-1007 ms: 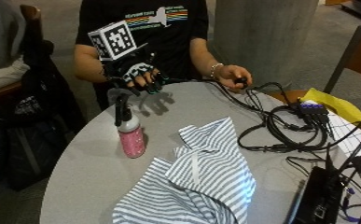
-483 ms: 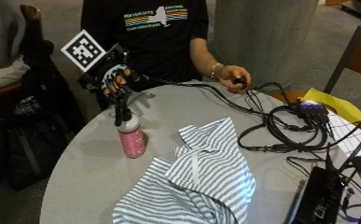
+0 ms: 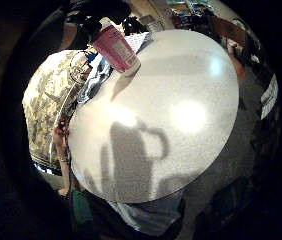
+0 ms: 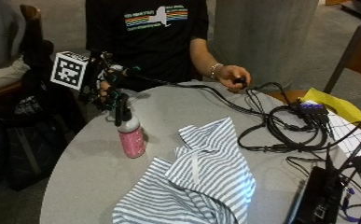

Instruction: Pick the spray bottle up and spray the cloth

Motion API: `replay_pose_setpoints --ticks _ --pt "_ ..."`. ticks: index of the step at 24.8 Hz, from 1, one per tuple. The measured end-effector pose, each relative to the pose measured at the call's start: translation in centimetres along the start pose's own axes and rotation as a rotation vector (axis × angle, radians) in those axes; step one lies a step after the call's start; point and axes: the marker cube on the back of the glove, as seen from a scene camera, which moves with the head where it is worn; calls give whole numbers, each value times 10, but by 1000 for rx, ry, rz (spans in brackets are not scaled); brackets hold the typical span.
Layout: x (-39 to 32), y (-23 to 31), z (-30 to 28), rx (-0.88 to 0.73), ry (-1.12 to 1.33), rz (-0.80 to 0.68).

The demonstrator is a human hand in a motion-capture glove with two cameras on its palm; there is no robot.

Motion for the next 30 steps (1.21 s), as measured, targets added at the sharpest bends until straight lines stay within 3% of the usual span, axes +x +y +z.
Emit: replay_pose_setpoints --ticks 7,22,30 --pt "4 -8 7 28 -15 46" --pt "54 -80 35 60 -48 187" --pt "56 -79 33 237 -84 128"
